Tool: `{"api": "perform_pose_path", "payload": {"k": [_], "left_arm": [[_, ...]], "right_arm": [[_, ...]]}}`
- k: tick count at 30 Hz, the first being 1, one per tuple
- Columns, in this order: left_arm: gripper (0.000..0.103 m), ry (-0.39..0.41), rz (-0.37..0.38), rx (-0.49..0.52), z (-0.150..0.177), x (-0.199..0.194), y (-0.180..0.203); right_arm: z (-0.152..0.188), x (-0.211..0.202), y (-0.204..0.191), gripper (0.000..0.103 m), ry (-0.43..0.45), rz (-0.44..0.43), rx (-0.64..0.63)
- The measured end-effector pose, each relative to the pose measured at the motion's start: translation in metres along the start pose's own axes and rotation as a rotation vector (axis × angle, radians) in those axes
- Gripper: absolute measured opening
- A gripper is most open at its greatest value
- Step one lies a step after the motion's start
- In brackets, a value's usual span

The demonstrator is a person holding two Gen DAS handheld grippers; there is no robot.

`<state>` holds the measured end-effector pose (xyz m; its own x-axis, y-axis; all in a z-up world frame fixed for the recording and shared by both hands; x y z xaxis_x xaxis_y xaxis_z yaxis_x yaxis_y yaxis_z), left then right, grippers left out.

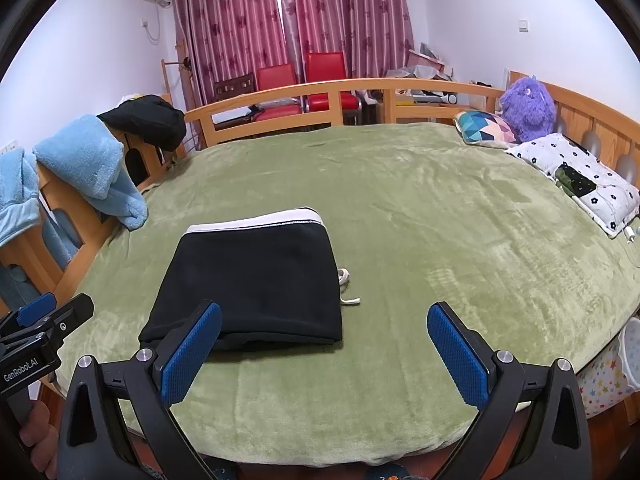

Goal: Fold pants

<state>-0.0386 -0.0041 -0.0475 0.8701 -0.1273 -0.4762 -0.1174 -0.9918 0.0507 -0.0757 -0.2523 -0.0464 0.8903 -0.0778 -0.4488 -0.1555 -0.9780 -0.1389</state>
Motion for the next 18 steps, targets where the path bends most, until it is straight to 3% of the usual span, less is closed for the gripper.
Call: {"api": "perform_pose_path", "payload": {"k": [18], "left_arm": [[0.095,0.002,0.001,-0.005,-0.0027,-0.0027,0.0000]], "right_arm": [[-0.0010,0.0009,-0.0014,0.101,-0.001,-0.002,-0.004]]}}
Point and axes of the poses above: each gripper's, at about its wrist camera, not at the fingertips, and x roughly the way its jaws point, y to its right, z to its underside, the point moved 4 cm from there along x, roughly the way its jaws point, and after that the axes turned 11 degrees about y, right-handed, at the moved point
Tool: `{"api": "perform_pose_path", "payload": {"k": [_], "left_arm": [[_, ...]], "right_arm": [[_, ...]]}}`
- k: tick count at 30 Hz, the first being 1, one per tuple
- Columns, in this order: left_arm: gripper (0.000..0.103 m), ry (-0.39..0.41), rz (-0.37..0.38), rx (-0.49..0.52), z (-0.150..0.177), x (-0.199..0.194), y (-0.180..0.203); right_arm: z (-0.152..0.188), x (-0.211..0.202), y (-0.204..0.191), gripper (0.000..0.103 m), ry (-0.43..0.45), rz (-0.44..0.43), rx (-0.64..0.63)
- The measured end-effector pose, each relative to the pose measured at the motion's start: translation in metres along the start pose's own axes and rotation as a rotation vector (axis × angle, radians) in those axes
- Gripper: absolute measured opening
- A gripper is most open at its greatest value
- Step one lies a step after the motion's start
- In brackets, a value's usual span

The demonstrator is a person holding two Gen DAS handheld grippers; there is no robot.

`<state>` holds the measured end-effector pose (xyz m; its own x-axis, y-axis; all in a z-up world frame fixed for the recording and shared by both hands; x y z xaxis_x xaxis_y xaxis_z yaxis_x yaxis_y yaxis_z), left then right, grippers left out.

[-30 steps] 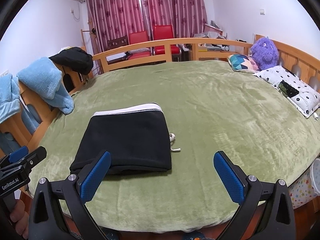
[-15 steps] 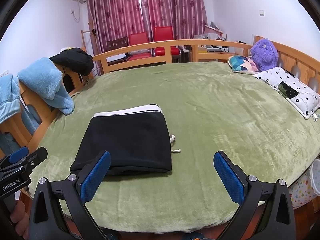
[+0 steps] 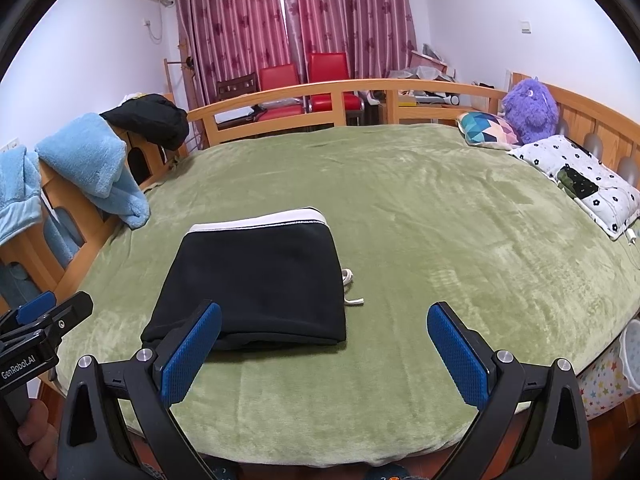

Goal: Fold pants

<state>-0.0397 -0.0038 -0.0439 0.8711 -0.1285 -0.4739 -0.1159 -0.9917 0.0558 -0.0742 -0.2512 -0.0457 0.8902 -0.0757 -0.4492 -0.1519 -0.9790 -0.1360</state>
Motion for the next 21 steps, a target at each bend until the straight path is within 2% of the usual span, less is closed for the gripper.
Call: {"api": "perform_pose_path", "payload": {"k": [21], "left_arm": [[0.095,0.013,0.005,0.002,-0.0010,-0.0054,0.0036]], "right_arm": [[0.0009,0.0020,0.0012,0.101,0.000,-0.012,0.006]]}}
Point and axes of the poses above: each gripper's, at about its wrist camera, not at the fingertips, and x roughly the way its jaws point, y to its right, z to its underside, the point moved 4 cm from there along x, roughly the way its jaws point, and after that the axes turned 11 degrees about y, right-handed, at the moved point
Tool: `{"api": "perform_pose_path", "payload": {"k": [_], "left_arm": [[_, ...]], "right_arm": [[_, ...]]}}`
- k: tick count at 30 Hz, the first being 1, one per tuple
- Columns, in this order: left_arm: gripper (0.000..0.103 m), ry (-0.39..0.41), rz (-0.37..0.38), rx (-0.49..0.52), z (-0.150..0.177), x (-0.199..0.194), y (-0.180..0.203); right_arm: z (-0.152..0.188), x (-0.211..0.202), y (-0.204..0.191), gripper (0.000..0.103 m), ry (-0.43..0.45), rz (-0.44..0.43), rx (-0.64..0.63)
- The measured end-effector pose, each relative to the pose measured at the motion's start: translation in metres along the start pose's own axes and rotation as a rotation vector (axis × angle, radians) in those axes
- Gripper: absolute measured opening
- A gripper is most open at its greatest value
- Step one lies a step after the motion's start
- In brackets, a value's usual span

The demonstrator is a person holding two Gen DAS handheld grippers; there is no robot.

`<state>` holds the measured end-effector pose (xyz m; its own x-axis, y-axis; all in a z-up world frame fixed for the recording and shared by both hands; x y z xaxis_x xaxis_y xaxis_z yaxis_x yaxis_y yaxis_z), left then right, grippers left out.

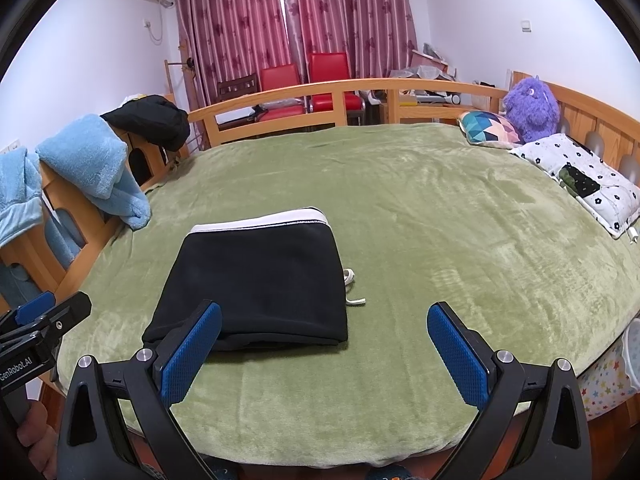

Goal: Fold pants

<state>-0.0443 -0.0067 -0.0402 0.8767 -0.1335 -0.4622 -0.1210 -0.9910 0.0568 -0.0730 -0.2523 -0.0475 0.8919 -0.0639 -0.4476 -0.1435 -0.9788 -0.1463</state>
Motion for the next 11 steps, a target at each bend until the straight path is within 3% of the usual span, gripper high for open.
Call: {"api": "perform_pose_path", "payload": {"k": [11], "left_arm": [[0.095,0.004,-0.006,-0.005,0.000,0.004,0.000]], "right_arm": [[0.003,0.012,0.003,0.101,0.022,-0.031,-0.004]]}}
Point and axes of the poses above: each gripper's, at about its wrist camera, not at the fingertips, and x roughly the way its jaws point, y to its right, z to its underside, the point moved 4 cm from there along x, roughly the way its jaws point, and after that the axes turned 11 degrees about y, right-handed, at the moved point
